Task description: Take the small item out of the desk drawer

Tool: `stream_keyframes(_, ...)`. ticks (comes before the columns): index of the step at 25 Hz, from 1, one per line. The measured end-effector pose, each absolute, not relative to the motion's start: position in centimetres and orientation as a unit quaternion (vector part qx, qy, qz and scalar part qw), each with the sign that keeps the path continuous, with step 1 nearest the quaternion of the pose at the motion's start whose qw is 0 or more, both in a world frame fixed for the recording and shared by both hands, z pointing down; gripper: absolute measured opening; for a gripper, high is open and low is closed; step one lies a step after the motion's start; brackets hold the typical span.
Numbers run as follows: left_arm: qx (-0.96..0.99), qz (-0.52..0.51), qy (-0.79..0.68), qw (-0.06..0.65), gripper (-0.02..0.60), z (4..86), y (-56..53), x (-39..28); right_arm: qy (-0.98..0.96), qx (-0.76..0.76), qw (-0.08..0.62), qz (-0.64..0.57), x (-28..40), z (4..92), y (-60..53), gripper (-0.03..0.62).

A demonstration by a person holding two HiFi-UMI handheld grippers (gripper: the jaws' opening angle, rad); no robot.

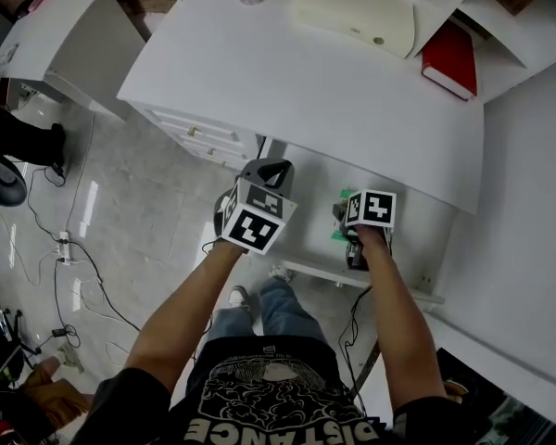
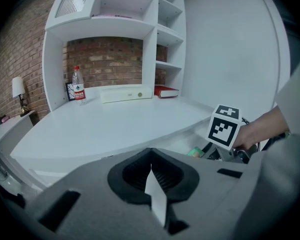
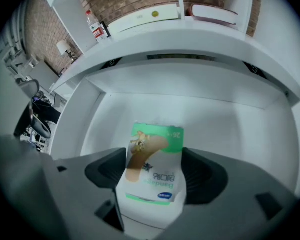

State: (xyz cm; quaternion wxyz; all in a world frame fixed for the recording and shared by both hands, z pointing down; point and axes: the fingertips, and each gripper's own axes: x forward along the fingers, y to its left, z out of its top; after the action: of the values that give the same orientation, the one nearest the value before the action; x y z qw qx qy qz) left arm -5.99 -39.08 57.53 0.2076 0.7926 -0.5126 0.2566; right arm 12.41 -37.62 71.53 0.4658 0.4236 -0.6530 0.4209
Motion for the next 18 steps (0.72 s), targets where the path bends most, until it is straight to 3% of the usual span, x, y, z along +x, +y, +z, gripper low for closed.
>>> stream_keyframes(18,0.813,0.259,-0.496,0.16,0.009,52.0,-35.6,-6.3,-0.729,0.461,0.335,0.38,10.2,62.2,-36.8,0.321)
